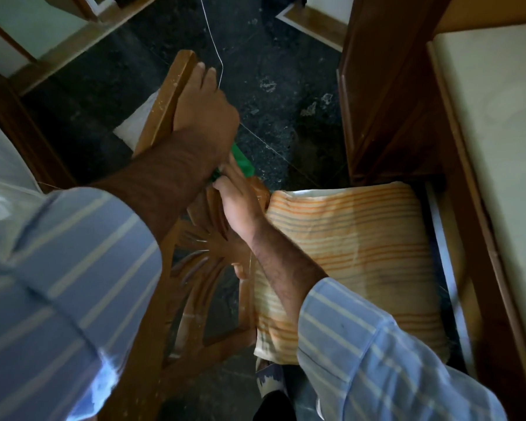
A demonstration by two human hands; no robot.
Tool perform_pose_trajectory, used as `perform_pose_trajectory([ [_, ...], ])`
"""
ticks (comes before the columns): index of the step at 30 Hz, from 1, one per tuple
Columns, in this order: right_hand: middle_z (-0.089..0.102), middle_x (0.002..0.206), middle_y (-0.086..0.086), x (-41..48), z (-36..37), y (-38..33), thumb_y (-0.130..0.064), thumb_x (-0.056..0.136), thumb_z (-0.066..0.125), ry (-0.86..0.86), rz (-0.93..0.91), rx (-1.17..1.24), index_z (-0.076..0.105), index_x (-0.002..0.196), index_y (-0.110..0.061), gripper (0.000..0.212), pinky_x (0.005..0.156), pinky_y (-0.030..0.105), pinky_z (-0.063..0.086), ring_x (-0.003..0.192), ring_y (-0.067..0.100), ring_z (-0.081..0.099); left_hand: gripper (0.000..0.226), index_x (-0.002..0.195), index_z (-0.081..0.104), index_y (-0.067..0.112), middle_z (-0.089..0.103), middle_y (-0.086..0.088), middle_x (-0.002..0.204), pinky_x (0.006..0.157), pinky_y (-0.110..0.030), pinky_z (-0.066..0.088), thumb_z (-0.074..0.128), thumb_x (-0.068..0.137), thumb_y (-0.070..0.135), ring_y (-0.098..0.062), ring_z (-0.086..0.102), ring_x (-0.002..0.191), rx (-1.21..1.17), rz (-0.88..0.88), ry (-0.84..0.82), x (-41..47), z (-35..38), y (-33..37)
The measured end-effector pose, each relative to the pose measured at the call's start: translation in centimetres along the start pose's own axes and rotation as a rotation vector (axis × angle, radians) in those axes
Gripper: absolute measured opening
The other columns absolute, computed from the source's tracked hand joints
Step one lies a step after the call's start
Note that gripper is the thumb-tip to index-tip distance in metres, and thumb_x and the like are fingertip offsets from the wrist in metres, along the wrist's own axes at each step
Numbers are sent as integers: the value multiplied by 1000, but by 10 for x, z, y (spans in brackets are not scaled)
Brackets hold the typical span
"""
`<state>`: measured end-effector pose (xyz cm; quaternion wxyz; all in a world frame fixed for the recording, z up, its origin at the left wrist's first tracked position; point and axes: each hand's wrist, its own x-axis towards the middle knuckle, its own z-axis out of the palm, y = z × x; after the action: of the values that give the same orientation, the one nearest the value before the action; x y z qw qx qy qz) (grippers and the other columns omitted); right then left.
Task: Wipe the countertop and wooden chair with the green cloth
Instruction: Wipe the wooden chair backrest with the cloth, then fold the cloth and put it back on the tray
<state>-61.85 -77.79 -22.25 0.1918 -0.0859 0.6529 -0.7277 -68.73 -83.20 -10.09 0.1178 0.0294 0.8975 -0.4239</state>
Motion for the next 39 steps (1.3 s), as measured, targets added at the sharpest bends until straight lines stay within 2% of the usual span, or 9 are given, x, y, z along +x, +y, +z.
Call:
perform_pose_trajectory([
  [5, 61, 126, 8, 6, -32, -7, 13, 85, 48, -22, 126, 171, 63, 129, 2, 48, 91, 20, 51, 111, 15, 63, 37, 120, 67, 19, 63, -13, 130, 114, -49, 32, 65, 87, 37, -35, 47, 131, -107, 23, 29, -9, 8, 21],
  [9, 57, 136, 15, 9, -77, 5, 8, 72, 76, 195, 41, -391, 57, 129, -12, 62, 108, 45, 51, 127, 27, 57, 18, 109, 63, 9, 68, -16, 105, 82, -43, 53, 62, 92, 16, -34, 65, 99, -517, 84, 23, -22, 15, 22],
  [12, 46, 156, 19, 11, -112, -5, -16, 67, 92, -20, 45, -714, 58, 142, -16, 83, 122, 40, 33, 147, 31, 41, 19, 111, 64, 12, 69, -13, 105, 76, -34, 45, 66, 93, 17, -30, 63, 98, -957, 86, 95, -35, 13, 20],
  [14, 71, 127, 15, 4, -133, -20, -29, 68, 94, -125, 146, -807, 73, 120, -12, 58, 108, 40, 47, 122, 29, 65, 16, 104, 68, 14, 69, -4, 100, 76, -28, 42, 71, 90, 19, -23, 63, 96, -1201, 93, 149, -42, 11, 17],
  [20, 82, 89, 2, -56, -197, -59, -24, 70, 96, -54, 395, -411, 83, 104, -12, 38, 74, 27, 62, 78, 11, 78, 39, 111, 66, 8, 73, -8, 106, 85, -36, 58, 84, 77, 16, -22, 71, 97, -2057, -175, -173, -65, -1, 33],
  [25, 83, 106, 7, -137, -240, -95, -14, 82, 86, 133, 473, 1, 78, 117, -9, 36, 90, 35, 63, 99, 20, 79, 34, 114, 70, 2, 75, -19, 110, 72, -38, 63, 78, 84, 15, -28, 76, 89, -2473, -263, -485, -85, -34, 61],
  [29, 78, 121, 13, -202, -270, -117, -22, 92, 77, 325, 441, 228, 74, 126, -10, 36, 100, 44, 60, 113, 27, 75, 34, 119, 69, 8, 76, -16, 108, 68, -45, 62, 70, 90, 27, -28, 76, 93, -2594, -173, -731, -101, -73, 95],
  [33, 78, 119, 11, -271, -294, -136, -21, 96, 73, 561, 390, 321, 73, 125, -11, 31, 103, 47, 59, 111, 26, 75, 32, 120, 64, 15, 75, -15, 112, 73, -53, 60, 62, 96, 36, -32, 75, 95, -2531, 54, -732, -123, -130, 135],
  [39, 82, 104, 2, -396, -334, -169, -24, 99, 70, 755, 366, 395, 72, 123, -19, 25, 71, 31, 66, 89, 16, 80, 19, 103, 58, 17, 69, -6, 83, 48, -28, 56, 55, 101, 36, -15, 69, 61, -2355, 362, -603, -168, -237, 189],
])
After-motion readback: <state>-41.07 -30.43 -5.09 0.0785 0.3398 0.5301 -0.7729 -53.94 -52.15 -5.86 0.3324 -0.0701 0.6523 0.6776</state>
